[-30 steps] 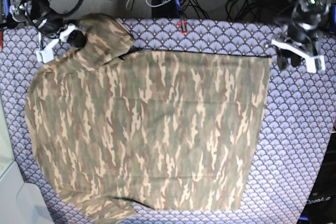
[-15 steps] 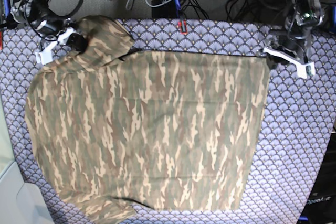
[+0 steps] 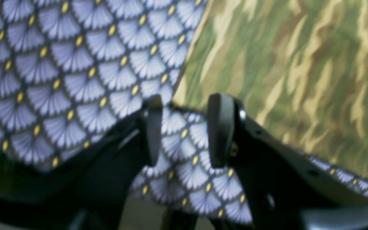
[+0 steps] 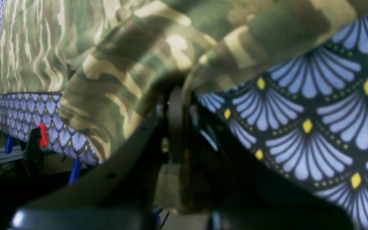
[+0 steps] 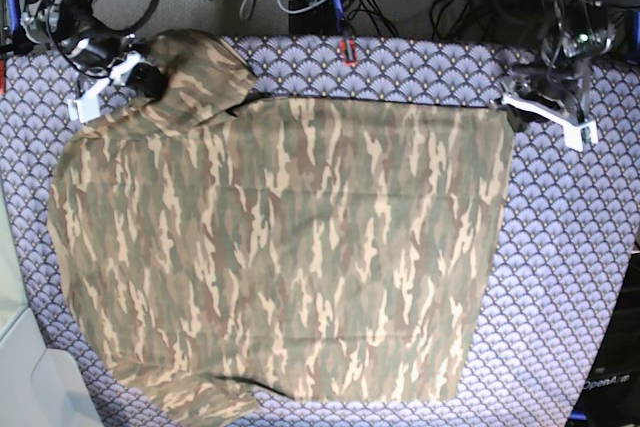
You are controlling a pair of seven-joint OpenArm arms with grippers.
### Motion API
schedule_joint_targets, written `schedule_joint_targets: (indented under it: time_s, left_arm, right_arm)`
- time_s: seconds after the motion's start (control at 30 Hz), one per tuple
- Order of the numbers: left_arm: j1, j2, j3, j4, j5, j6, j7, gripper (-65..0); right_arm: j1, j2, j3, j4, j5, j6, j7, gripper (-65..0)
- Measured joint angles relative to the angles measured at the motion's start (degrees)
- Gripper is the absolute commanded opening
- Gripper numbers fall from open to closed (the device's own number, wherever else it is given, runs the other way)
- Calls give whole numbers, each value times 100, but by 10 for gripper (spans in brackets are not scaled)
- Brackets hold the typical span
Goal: Fold the T-shirt properly
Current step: 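Close both grippers on the shoulder corners of the shirt, then lift the shoulders and drag them toward the hem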
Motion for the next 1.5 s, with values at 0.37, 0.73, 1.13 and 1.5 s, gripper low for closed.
schedule_joint_targets:
  time_s: [0.37, 0.73, 1.13, 1.5]
  left_arm:
    - [-155, 4, 205, -951, 11, -404, -656, -290]
    - [-540, 142, 170, -1539, 15, -442, -1145, -362]
    - [-308, 199, 306, -1364, -87, -428, -1099, -644]
    - [138, 289, 68, 380, -22, -367, 243, -644]
  right_arm:
    - [-74, 90, -326, 11, -37, 2, 188, -650]
    - [-57, 90, -341, 11, -4, 4, 168, -650]
    - [-59, 243, -476, 11, -2, 4, 168, -650]
    - [-555, 343, -647, 1563, -990, -74, -686, -650]
